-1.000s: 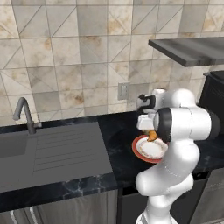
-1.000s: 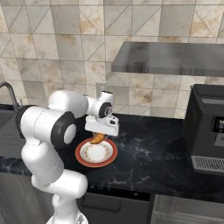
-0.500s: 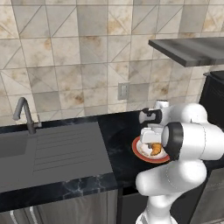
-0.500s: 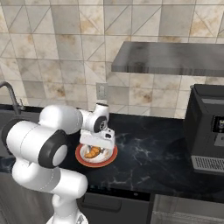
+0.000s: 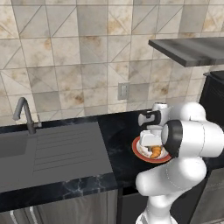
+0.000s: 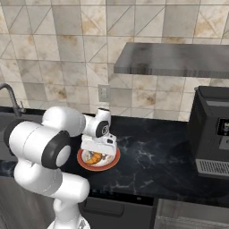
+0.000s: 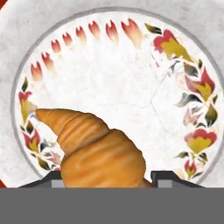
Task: Place the pastries on the plates.
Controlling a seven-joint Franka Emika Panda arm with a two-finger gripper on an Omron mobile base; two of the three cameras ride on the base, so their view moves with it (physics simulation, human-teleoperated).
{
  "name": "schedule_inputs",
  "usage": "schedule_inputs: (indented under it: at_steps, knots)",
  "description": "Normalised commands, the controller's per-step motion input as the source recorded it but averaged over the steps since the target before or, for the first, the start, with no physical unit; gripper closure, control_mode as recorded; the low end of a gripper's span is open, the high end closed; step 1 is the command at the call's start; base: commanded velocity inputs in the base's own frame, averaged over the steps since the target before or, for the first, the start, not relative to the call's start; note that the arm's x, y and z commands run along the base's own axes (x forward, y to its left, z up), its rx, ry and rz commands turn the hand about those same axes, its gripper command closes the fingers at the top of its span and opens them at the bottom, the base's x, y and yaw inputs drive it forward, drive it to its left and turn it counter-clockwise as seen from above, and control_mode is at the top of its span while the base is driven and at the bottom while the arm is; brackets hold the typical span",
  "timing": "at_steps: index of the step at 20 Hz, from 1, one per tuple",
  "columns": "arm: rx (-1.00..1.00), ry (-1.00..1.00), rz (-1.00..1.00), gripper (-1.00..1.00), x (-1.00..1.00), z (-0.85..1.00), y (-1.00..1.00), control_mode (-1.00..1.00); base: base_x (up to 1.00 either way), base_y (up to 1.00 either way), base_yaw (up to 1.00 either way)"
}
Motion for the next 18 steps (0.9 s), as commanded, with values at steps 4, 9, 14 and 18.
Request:
schedule_inputs:
  at_steps: [4, 9, 14, 18]
  knots:
    - [0.0, -0.03, 0.0, -1.0, 0.0, 0.15, 0.0, -1.0, 0.0, 0.0, 0.0]
    - [0.0, -0.03, 0.0, -1.0, 0.0, 0.63, 0.03, -1.0, 0.0, 0.0, 0.0]
    - [0.0, -0.02, 0.0, -1.0, -0.27, 0.65, 0.47, -1.0, 0.0, 0.0, 0.0]
    - [0.0, 0.0, 0.0, -1.0, -0.6, 0.52, 0.57, -1.0, 0.0, 0.0, 0.0]
